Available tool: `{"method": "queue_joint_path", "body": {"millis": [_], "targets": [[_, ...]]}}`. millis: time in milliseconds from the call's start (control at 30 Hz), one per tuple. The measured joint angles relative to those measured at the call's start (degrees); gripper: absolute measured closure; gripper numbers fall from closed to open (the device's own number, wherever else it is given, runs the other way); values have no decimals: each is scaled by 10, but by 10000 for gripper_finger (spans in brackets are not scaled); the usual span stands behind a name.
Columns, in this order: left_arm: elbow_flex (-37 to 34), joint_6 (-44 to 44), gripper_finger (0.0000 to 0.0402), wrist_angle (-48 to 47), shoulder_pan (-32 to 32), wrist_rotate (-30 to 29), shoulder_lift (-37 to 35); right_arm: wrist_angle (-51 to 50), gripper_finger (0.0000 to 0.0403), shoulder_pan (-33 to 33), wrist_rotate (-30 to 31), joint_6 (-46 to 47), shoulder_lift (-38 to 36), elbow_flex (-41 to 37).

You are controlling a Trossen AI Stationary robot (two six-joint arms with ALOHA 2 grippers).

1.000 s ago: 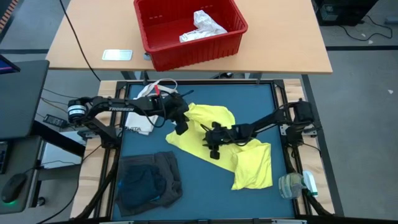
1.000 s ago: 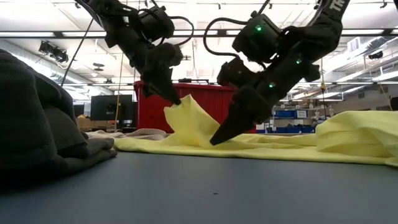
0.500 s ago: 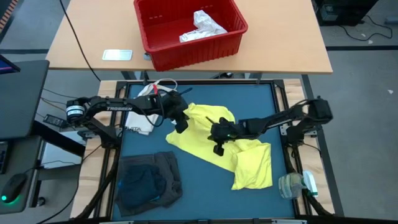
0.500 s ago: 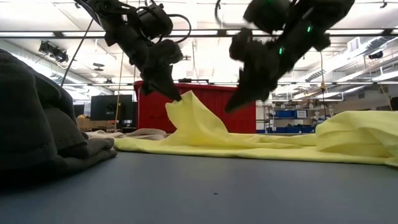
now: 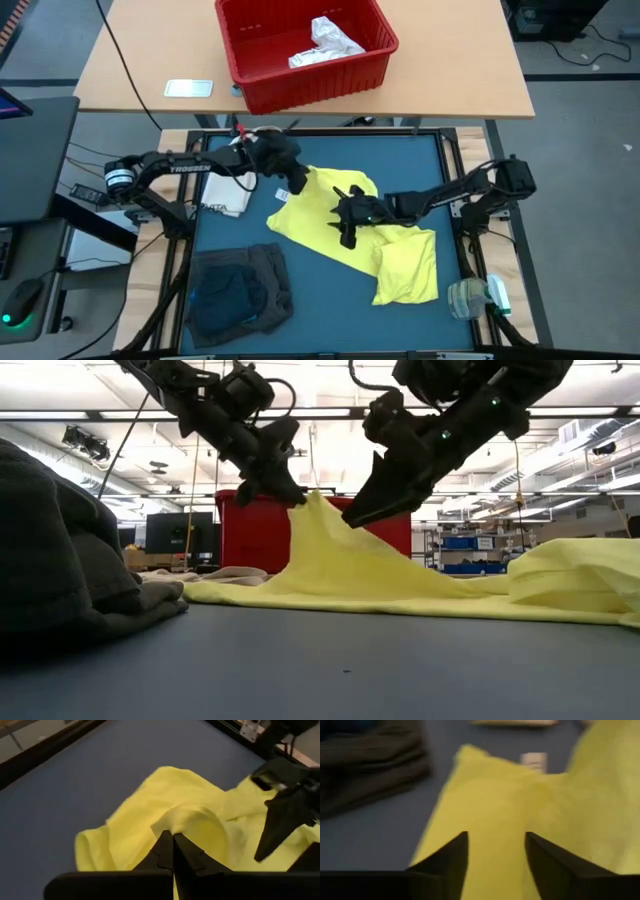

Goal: Fold laundry
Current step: Fold the yellow shirt

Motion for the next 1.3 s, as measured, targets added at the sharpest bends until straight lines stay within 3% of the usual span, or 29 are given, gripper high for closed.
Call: {"method": "queue_joint_path", "body": {"millis": [167,233,367,600,767,1000,1133,1300], "targets": [[0,-25,401,1,19,0,0,6,129,22,213,-82,5,0],[0,-29,401,3,24,0,0,15,120,17,224,-117,11,0],[0,-30,401,13,31,1,0,8,121,8,188,-141,27,0],[0,-53,401,38,38,9,0,6,139,7,279,-177,67,0],[0,-55,401,37,40,23,0,1,196,-1,324,-189,58,0],[0,-55,401,37,40,25,0,-6,375,-20,284,-172,31,0],[0,-40,401,29,40,25,0,-42,389,-25,257,-119,-8,0],[0,75,401,18,40,25,0,-119,397,-30,232,-48,-97,0]]}}
